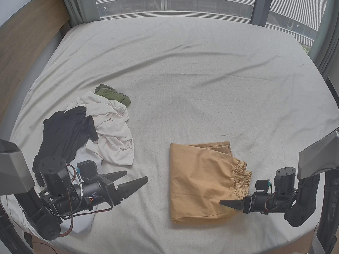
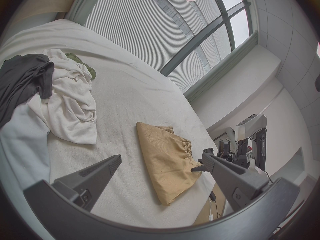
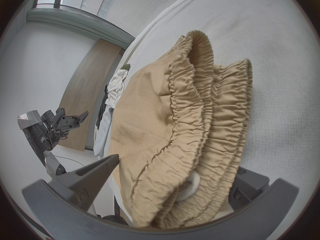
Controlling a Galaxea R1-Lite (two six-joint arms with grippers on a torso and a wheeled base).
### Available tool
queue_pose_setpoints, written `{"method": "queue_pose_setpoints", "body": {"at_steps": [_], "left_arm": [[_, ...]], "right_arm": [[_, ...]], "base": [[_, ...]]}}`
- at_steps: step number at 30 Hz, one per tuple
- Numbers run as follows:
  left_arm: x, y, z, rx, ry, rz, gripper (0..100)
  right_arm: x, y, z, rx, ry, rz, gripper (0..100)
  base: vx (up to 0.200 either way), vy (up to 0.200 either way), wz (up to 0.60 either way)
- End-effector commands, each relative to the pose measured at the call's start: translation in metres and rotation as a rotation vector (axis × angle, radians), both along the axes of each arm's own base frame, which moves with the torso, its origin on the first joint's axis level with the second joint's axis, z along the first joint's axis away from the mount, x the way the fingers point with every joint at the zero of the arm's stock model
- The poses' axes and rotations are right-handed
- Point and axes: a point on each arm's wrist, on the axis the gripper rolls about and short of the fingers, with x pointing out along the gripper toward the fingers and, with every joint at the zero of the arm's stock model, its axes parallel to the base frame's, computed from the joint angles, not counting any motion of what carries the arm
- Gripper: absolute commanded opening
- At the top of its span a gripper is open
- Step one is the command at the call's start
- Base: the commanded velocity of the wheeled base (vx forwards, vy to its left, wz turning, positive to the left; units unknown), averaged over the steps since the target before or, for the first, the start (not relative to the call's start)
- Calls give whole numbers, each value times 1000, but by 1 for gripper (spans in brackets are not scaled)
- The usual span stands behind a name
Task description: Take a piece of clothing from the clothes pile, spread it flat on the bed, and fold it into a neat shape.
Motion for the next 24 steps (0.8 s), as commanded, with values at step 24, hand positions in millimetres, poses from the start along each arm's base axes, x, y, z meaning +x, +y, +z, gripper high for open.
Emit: {"method": "queue_pose_setpoints", "body": {"at_steps": [24], "left_arm": [[4, 9, 4, -9, -17, 35, 100]], "right_arm": [[-6, 8, 39, 86, -112, 74, 0]], "base": [[0, 0, 0]]}}
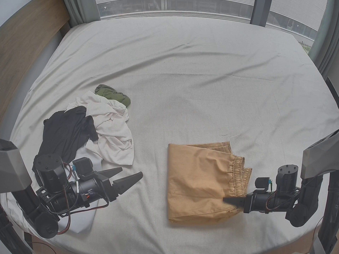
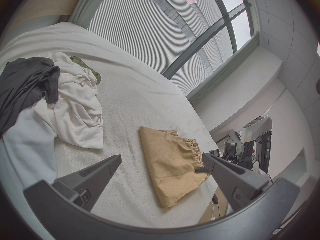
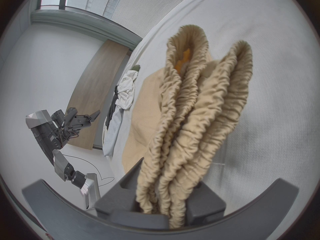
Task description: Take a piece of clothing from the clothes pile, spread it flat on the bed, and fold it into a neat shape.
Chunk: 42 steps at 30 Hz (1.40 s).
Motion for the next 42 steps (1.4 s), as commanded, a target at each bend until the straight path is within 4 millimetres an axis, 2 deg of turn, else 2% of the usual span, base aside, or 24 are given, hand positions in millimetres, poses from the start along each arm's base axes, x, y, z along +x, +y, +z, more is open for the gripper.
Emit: {"method": "queue_pose_setpoints", "body": {"at_steps": [1, 15, 18, 24, 37, 42], "left_arm": [[1, 1, 0, -2, -2, 4, 100], [1, 0, 1, -4, -6, 1, 100], [0, 1, 8, -15, -32, 4, 100], [-5, 6, 17, -27, -61, 18, 100], [-2, 11, 18, -31, -65, 29, 100], [-2, 11, 17, -30, -61, 26, 100]], "right_arm": [[-2, 1, 22, 37, -79, 22, 0], [-3, 3, 52, 84, -202, 48, 0], [-1, 6, 56, 90, -226, 55, 0], [7, 9, 69, 118, -284, 49, 0], [20, 13, 109, 238, -378, 23, 0], [28, 14, 118, 256, -421, 19, 0]], "base": [[0, 0, 0], [0, 0, 0], [0, 0, 0], [0, 0, 0], [0, 0, 0], [0, 0, 0]]}}
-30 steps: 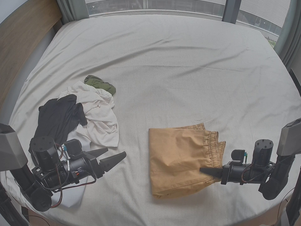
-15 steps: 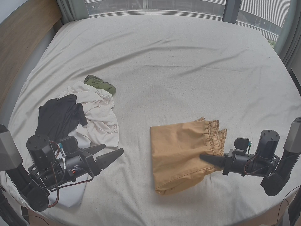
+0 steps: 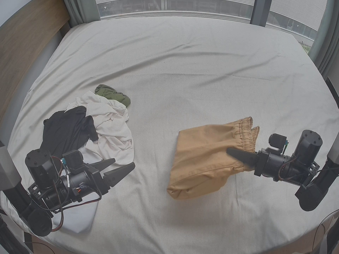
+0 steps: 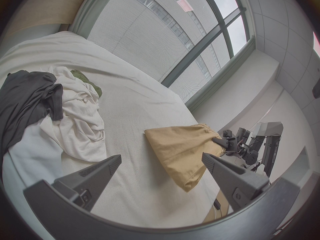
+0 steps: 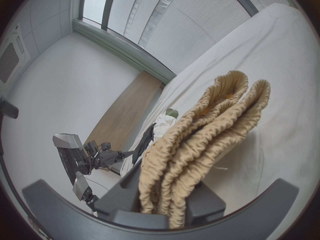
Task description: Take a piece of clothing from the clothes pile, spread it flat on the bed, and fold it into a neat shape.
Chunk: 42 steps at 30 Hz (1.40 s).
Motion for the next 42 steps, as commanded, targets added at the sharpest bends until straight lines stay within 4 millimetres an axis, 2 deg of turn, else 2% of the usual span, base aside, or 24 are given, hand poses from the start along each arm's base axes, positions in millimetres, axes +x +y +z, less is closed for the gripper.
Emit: {"method": "queue_pose_setpoints", "body": {"at_steps": [1, 8, 15, 23, 33, 42], "left_arm": [[0, 0, -1, 0, 3, -2, 100], [0, 0, -1, 0, 6, -8, 100], [0, 0, -1, -4, 8, -7, 100], [1, -1, -4, 0, 20, -9, 100], [2, -1, -5, -4, 28, -25, 100], [1, -1, -5, -4, 28, -28, 100]], "right_arm": [[5, 1, 12, 22, -50, -4, 0], [16, 3, 24, 60, -84, -8, 0], [40, 3, 30, 82, -127, -32, 0], [72, 8, 52, 120, -125, -41, 0], [98, 15, 76, 126, -143, -40, 0], [142, 18, 79, 133, -168, -63, 0]], "base": [[0, 0, 0], [0, 0, 0], [0, 0, 0], [0, 0, 0], [0, 0, 0], [0, 0, 0]]}}
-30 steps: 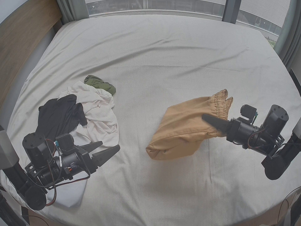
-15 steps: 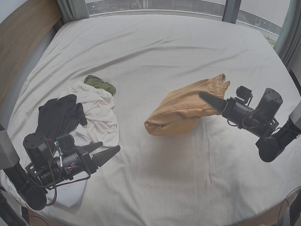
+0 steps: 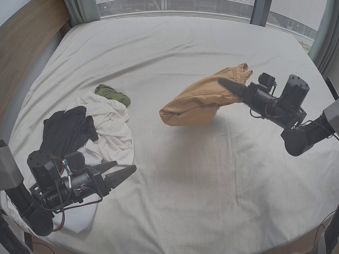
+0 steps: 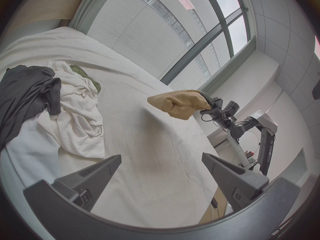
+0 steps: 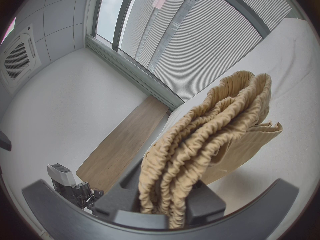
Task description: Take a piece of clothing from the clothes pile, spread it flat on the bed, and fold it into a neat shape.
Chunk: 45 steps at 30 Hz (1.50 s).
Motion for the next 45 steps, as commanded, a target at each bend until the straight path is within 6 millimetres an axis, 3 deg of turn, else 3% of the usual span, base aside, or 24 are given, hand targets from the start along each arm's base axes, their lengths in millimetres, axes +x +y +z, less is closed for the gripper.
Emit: {"method": "queue_pose_setpoints", "body": {"at_steps": [1, 16, 19, 21, 22, 23, 26, 45], "left_arm": [[0, 0, 0, -1, 0, -2, 100], [-1, 0, -2, -8, 19, -3, 100], [-1, 0, -2, -9, 21, -16, 100], [-1, 0, -1, -10, 18, -19, 100], [-1, 0, -1, -10, 18, -19, 100], [-2, 0, -1, -11, 17, -19, 100], [-3, 0, 0, -12, 14, -20, 100], [-3, 0, 1, -13, 9, -22, 100]], "right_arm": [[28, 2, -11, 0, 2, -13, 0], [87, 6, -10, 10, -35, -37, 0], [91, 7, -20, 5, -18, -37, 0], [98, 8, -48, -12, 38, -41, 0], [98, 8, -48, -12, 38, -41, 0], [98, 7, -65, -23, 77, -55, 0], [95, 4, -81, -30, 98, -66, 0], [75, -8, -133, -100, 186, -91, 0]], "base": [[0, 0, 0], [0, 0, 0], [0, 0, 0], [0, 0, 0], [0, 0, 0], [0, 0, 0], [0, 0, 0], [0, 0, 0]]}}
